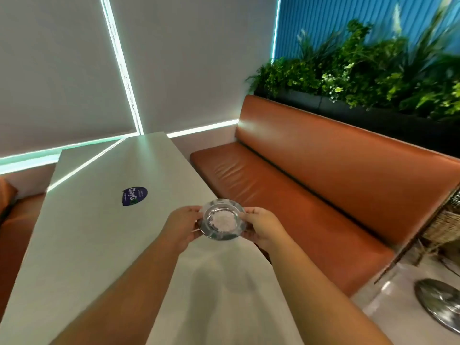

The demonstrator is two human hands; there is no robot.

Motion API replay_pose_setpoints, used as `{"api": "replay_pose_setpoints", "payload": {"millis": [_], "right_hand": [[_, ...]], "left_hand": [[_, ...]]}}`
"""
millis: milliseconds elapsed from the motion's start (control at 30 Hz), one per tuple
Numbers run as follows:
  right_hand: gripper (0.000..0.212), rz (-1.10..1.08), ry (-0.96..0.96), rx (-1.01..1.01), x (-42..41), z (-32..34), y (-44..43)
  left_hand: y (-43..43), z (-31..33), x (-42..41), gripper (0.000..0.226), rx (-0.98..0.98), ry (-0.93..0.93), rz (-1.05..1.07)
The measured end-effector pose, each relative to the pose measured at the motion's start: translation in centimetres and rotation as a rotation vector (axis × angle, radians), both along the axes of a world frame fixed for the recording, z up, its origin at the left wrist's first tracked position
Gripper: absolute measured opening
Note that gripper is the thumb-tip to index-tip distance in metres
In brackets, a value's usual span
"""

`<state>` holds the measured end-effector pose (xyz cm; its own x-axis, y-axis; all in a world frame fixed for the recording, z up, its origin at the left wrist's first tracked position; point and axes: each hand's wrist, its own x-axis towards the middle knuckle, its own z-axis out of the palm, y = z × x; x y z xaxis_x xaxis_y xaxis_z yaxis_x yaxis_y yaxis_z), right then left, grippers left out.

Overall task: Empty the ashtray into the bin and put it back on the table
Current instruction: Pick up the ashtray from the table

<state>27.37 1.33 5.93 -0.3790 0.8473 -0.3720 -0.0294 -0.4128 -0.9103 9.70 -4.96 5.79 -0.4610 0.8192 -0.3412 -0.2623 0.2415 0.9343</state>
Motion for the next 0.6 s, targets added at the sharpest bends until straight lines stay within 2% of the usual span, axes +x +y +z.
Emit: {"api": "replay_pose_setpoints", "payload": {"millis": [300, 600], "right_hand": [[0.005, -0.243, 0.074, -0.044, 16.4, -0.6, -7.7], [0.006, -0.228, 0.026, -0.131, 31.1, -6.3, -6.6]], "left_hand": [[-3.5, 0.1, 15.2, 0.022, -0.013, 0.082, -0.250], [-3.3, -4.5, 31.0, 0.023, -0.100, 0.177, -0.191]]}}
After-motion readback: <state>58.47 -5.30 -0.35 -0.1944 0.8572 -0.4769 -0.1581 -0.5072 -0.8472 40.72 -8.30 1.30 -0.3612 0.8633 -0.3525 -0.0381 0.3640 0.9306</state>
